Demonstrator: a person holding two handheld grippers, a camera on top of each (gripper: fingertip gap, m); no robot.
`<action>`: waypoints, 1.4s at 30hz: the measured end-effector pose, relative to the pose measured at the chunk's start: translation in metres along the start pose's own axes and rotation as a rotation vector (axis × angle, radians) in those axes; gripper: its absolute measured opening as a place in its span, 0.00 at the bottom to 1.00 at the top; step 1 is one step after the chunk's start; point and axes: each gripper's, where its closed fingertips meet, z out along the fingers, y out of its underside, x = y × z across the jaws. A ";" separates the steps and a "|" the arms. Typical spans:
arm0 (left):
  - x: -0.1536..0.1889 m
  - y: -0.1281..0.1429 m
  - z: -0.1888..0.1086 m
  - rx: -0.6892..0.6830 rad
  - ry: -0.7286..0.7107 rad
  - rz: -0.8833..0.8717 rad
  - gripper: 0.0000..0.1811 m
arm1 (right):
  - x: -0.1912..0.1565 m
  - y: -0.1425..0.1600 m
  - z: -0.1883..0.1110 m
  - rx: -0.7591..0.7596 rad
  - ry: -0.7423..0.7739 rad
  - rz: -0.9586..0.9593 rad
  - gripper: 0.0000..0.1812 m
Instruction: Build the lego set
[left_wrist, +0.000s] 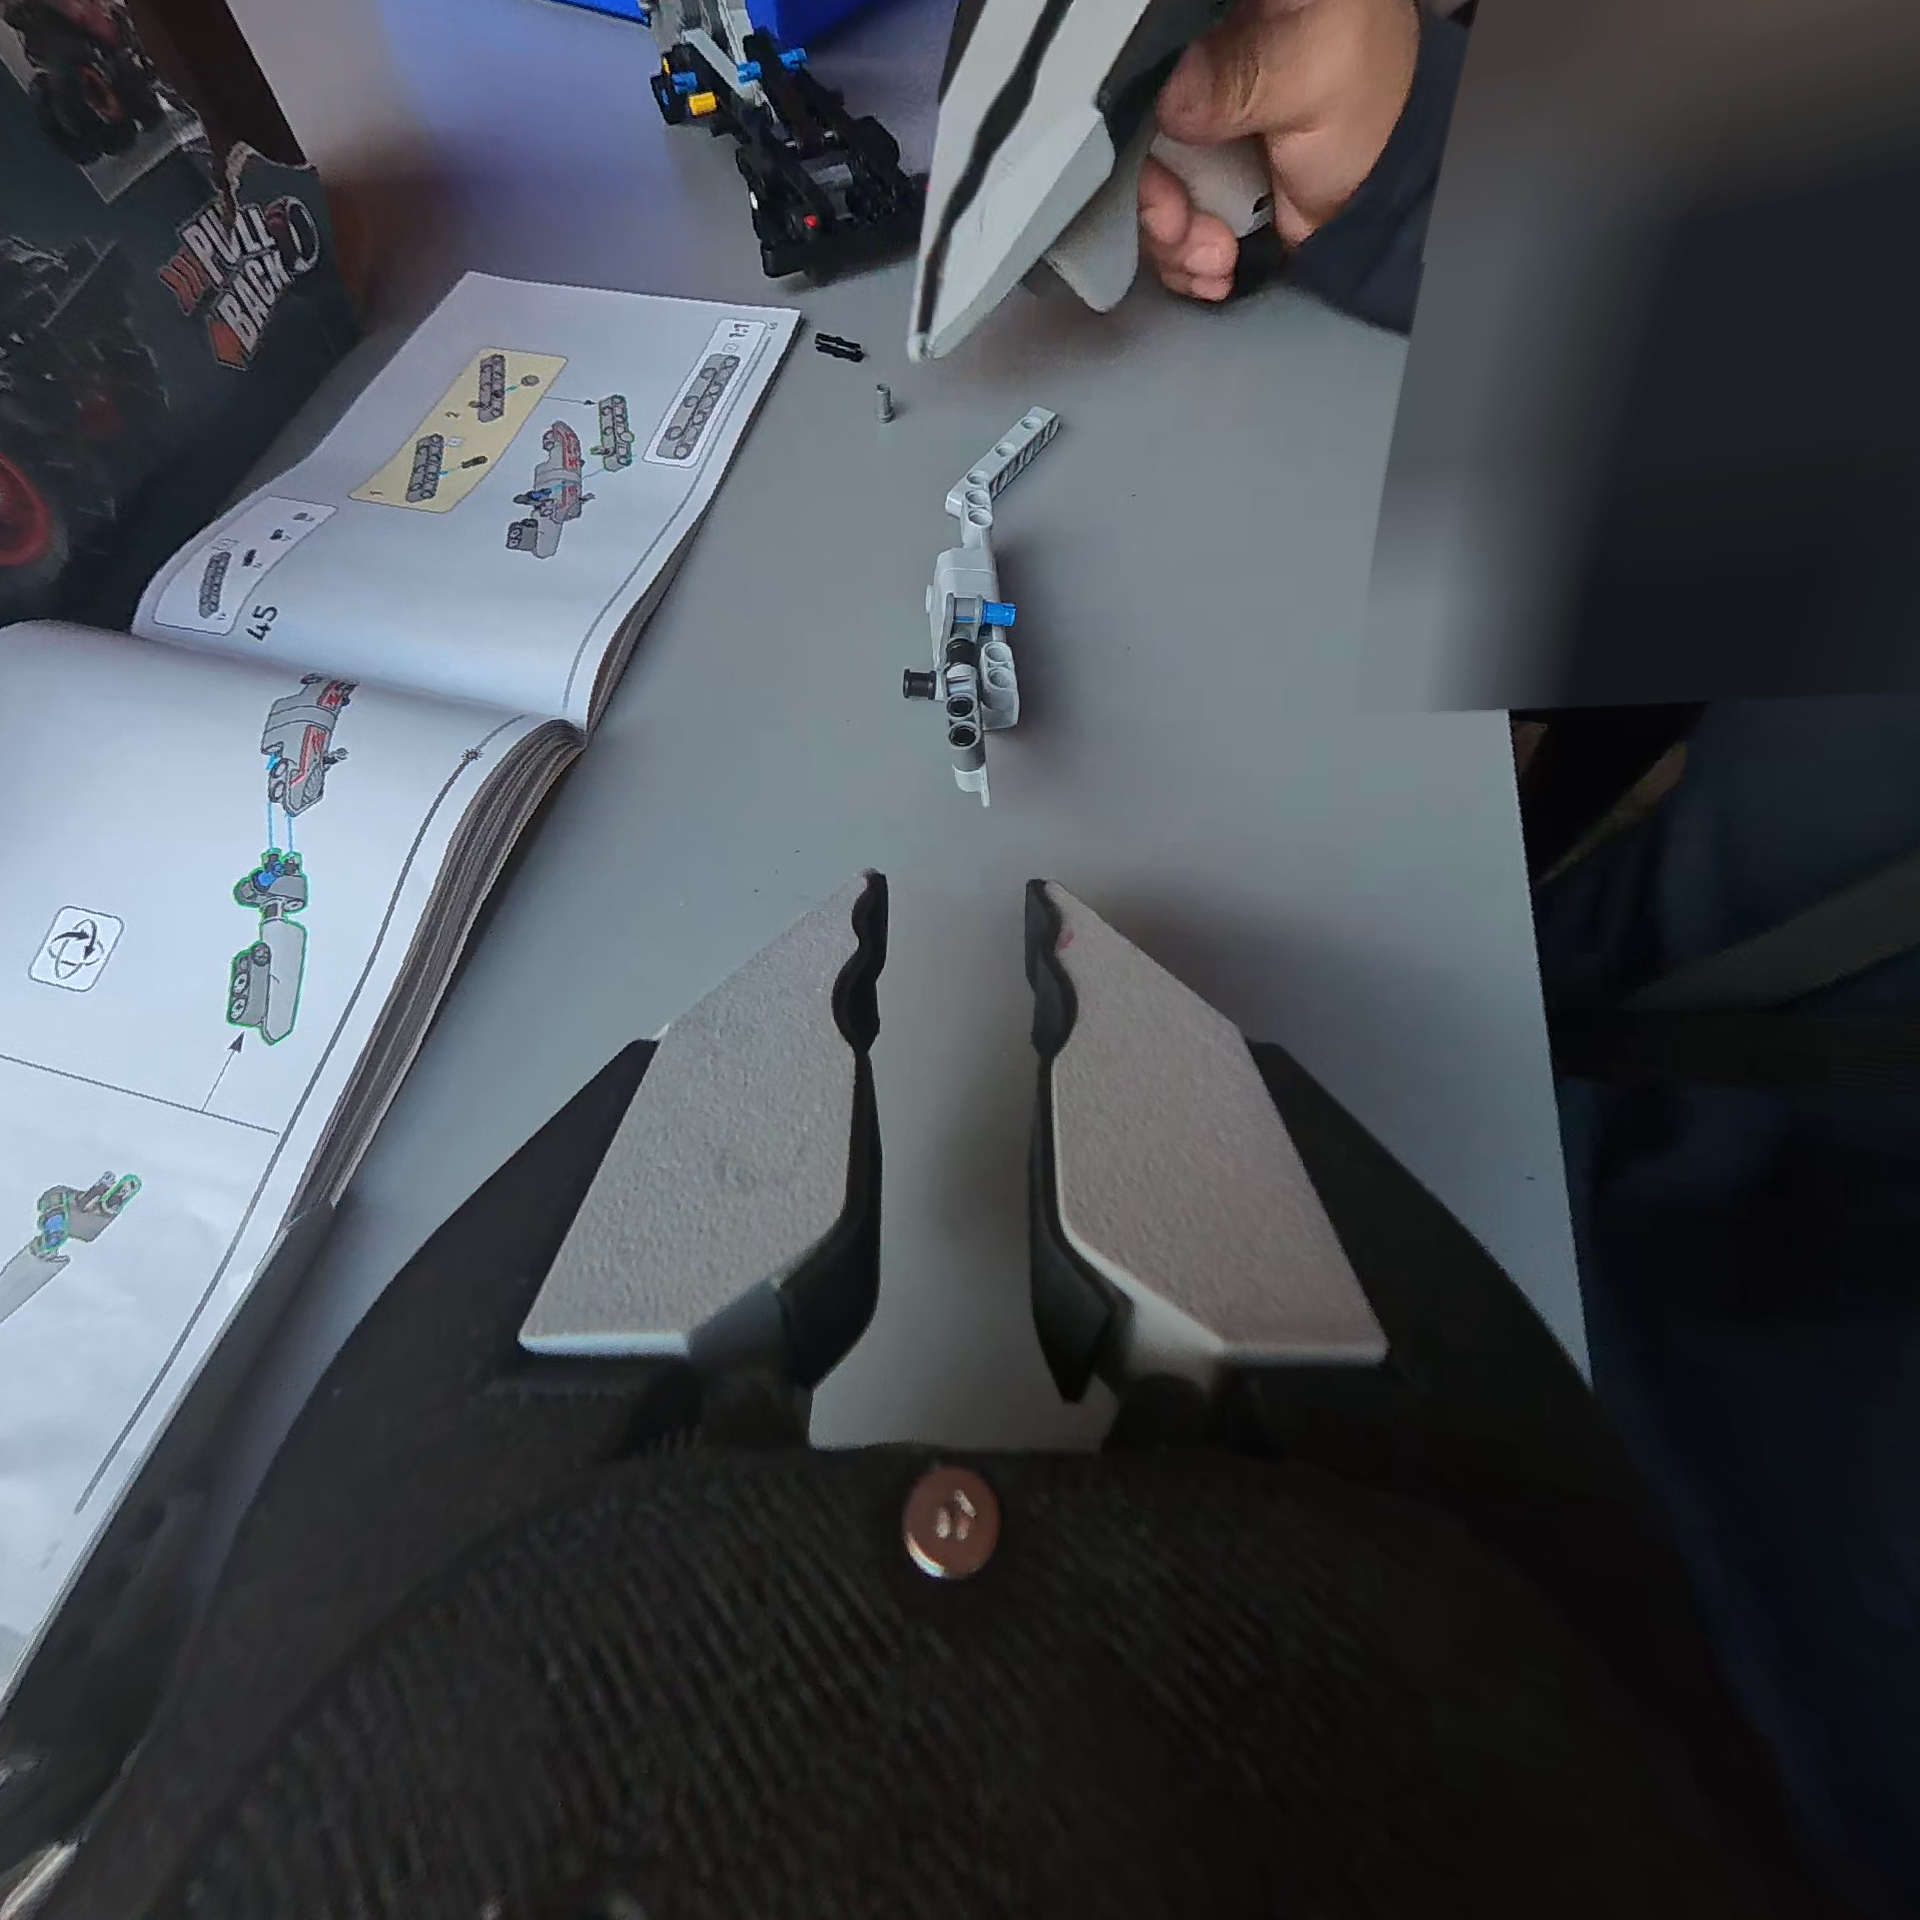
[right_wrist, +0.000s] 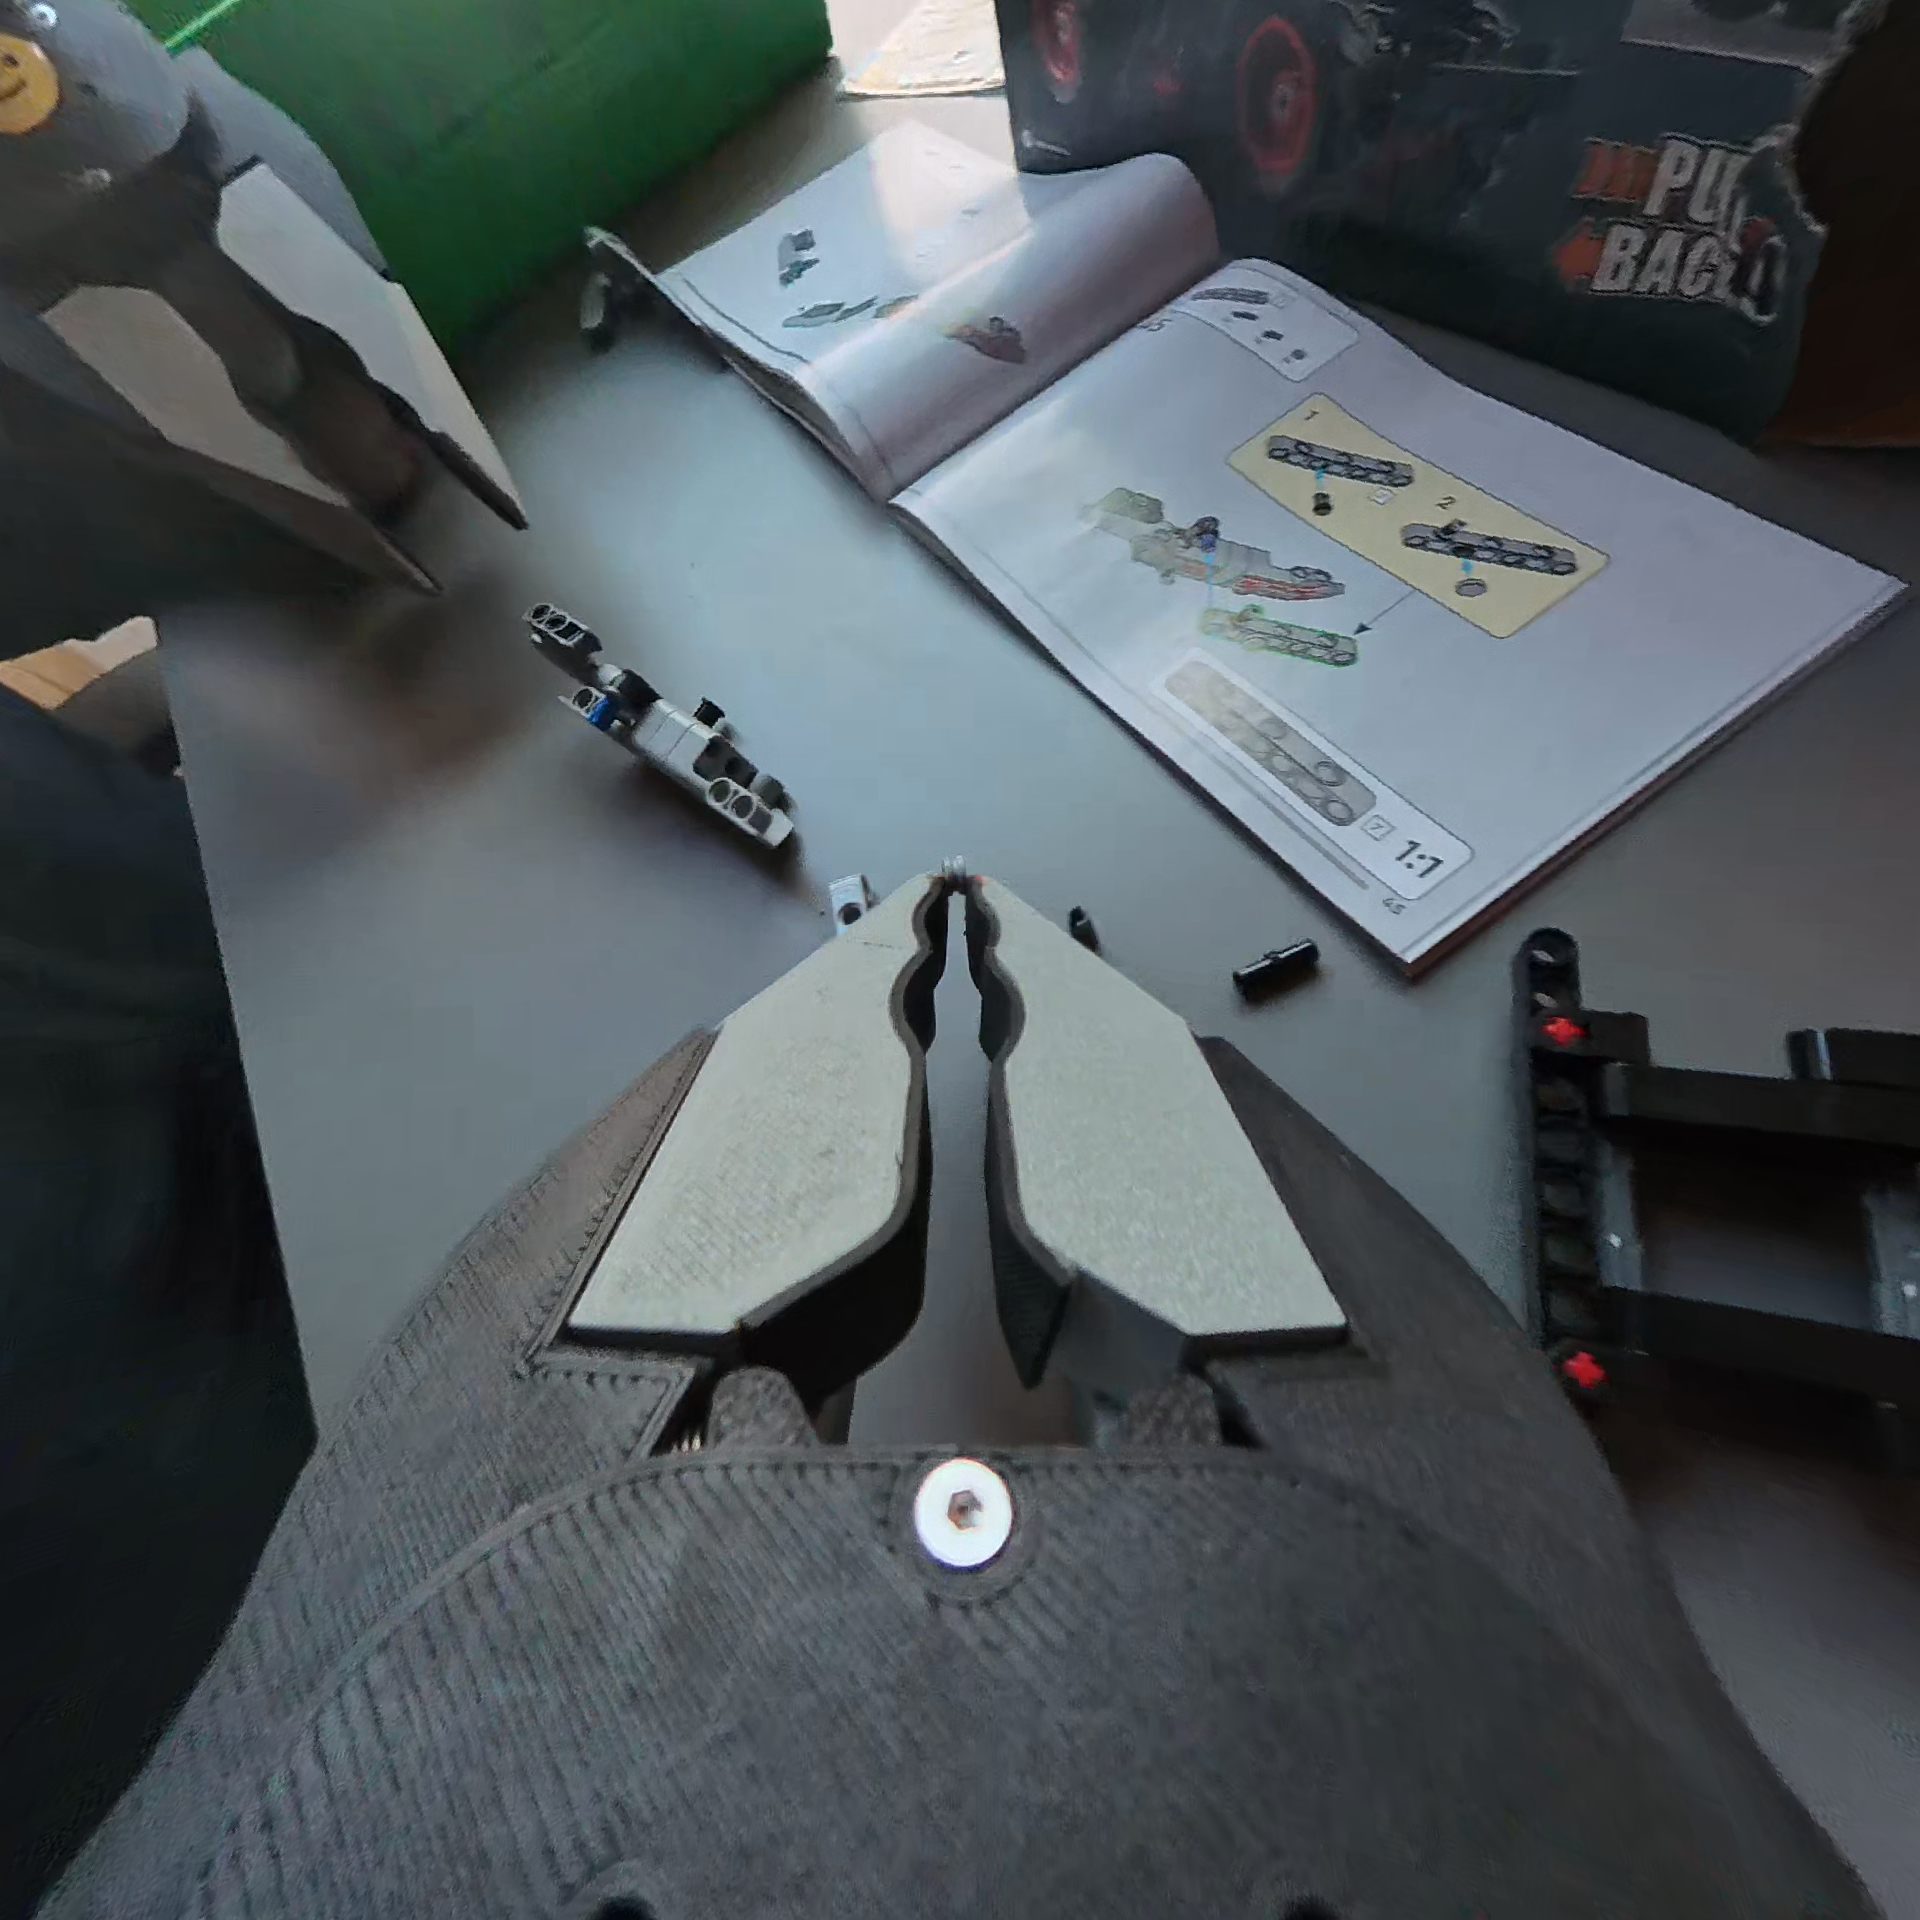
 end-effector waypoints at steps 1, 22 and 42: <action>0.000 0.001 0.000 -0.003 -0.003 0.004 0.12 | -0.003 0.001 0.001 -0.008 -0.015 0.000 0.00; 0.006 0.013 0.010 -0.107 0.038 0.015 0.14 | -0.028 0.022 0.014 -0.200 -0.342 0.286 0.03; 0.009 0.016 0.010 -0.122 0.039 0.034 0.14 | -0.041 0.025 0.011 -0.205 -0.276 -0.025 0.01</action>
